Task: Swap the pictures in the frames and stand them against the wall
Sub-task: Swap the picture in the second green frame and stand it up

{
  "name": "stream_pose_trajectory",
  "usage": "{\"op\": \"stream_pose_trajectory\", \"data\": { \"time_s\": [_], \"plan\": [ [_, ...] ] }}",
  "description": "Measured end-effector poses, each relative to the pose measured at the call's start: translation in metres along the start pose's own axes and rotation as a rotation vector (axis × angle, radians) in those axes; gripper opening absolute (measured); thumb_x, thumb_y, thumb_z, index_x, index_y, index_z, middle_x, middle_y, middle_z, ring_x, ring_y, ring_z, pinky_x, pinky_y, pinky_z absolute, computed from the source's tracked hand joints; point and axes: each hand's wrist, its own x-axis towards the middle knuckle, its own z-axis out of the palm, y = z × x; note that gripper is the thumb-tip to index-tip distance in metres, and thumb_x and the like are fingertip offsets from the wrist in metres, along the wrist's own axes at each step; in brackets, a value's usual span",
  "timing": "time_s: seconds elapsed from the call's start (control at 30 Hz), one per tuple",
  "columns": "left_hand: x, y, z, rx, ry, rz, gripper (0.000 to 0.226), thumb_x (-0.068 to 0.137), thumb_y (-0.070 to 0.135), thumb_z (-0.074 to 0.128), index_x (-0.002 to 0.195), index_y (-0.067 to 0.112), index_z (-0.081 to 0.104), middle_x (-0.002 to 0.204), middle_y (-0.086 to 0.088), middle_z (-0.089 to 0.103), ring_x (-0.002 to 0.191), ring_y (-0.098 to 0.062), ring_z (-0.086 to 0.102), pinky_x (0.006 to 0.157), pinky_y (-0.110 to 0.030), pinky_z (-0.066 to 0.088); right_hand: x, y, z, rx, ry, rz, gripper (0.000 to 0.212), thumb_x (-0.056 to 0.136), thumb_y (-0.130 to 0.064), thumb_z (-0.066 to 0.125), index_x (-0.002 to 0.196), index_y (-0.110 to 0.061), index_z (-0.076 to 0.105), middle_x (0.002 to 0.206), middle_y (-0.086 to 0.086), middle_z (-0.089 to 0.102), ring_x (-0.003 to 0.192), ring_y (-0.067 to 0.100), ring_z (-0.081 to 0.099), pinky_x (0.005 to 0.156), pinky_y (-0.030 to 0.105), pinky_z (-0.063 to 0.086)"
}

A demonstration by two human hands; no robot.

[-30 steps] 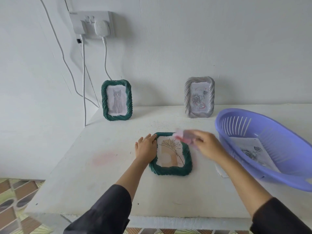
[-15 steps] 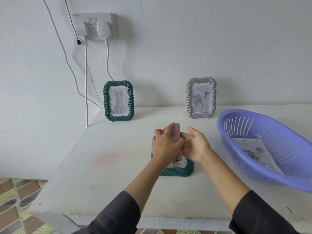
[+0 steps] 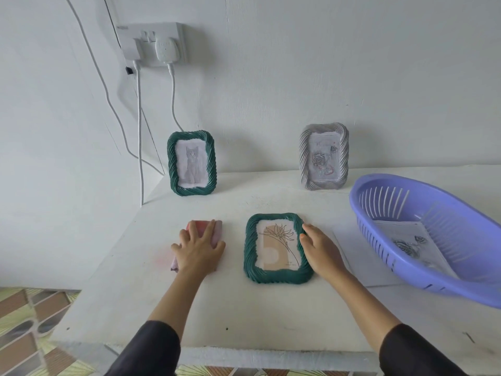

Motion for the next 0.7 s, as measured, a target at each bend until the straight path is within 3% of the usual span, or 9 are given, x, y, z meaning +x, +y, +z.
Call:
{"op": "stream_pose_trajectory", "data": {
  "time_s": [0.2,0.3,0.37,0.43,0.5,0.57,0.63,0.7],
  "plan": [
    [0.0,-0.001,0.0,0.02,-0.03,0.007,0.061,0.09,0.063,0.021,0.146,0.042,0.01,0.155,-0.006,0.007,0.138,-0.03,0.016,0.11,-0.049,0.019,-0.001,0.006,0.005,-0.113,0.011,-0.055,0.047,0.099,-0.023,0.035,0.144,-0.012,0.03,0.152,0.002,0.031,0.141,0.015,0.026,0.112,0.026,0.022],
    [0.0,0.002,-0.002,0.002,-0.014,-0.006,0.061,0.091,0.064,0.015,0.147,0.041,0.01,0.157,-0.007,0.0,0.145,-0.03,0.001,0.112,-0.058,-0.01,-0.001,0.008,0.006,-0.125,0.001,-0.041,0.051,0.098,-0.028,0.035,0.145,-0.011,0.026,0.153,0.004,0.027,0.142,0.016,0.022,0.114,0.03,0.021],
    [-0.002,0.011,-0.004,-0.03,0.082,0.012,0.059,0.093,0.059,0.015,0.147,0.036,0.012,0.158,-0.006,-0.003,0.147,-0.028,-0.007,0.109,-0.057,-0.019,-0.001,0.008,0.005,-0.165,0.022,-0.013,0.053,0.097,-0.035,0.035,0.143,-0.007,0.03,0.152,0.007,0.028,0.141,0.02,0.023,0.113,0.033,0.023],
    [-0.009,0.028,-0.006,-0.053,0.167,0.062,0.056,0.096,0.052,0.016,0.147,0.029,0.019,0.158,-0.005,0.003,0.147,-0.027,-0.004,0.11,-0.055,-0.018,-0.003,0.005,0.002,-0.253,0.074,0.017,0.048,0.096,-0.039,0.036,0.122,-0.002,0.05,0.139,0.011,0.041,0.13,0.025,0.035,0.104,0.035,0.033],
    [-0.019,0.048,-0.006,-0.072,0.133,0.108,0.051,0.098,0.045,0.018,0.138,0.02,0.039,0.154,-0.007,0.017,0.146,-0.027,0.003,0.112,-0.055,-0.015,-0.006,0.001,0.0,-0.36,0.096,0.039,0.043,0.093,-0.042,0.039,0.099,-0.004,0.058,0.123,0.011,0.048,0.116,0.027,0.042,0.094,0.036,0.039],
    [-0.028,0.067,0.0,-0.038,0.035,0.126,0.045,0.099,0.035,0.022,0.122,0.013,0.054,0.15,-0.011,0.025,0.143,-0.028,0.009,0.115,-0.053,-0.01,-0.008,-0.001,0.001,-0.406,0.086,0.054,0.041,0.092,-0.042,0.043,0.094,-0.005,0.059,0.116,0.012,0.049,0.111,0.029,0.043,0.09,0.036,0.041],
    [-0.034,0.08,0.002,-0.021,-0.001,0.103,0.038,0.098,0.025,0.028,0.118,0.009,0.056,0.141,-0.013,0.034,0.136,-0.03,0.02,0.116,-0.05,0.003,-0.006,-0.004,0.0,-0.347,0.069,0.082,0.036,0.091,-0.038,0.048,0.087,-0.003,0.059,0.11,0.014,0.049,0.107,0.031,0.045,0.083,0.035,0.042],
    [-0.032,0.086,-0.001,-0.1,-0.027,0.035,0.033,0.097,0.02,0.033,0.116,0.006,0.056,0.132,-0.012,0.042,0.128,-0.03,0.03,0.112,-0.044,0.017,-0.003,-0.006,-0.001,-0.2,0.067,0.107,0.033,0.088,-0.03,0.055,0.065,-0.006,0.049,0.094,0.016,0.05,0.088,0.029,0.049,0.061,0.029,0.037]
  ]
}}
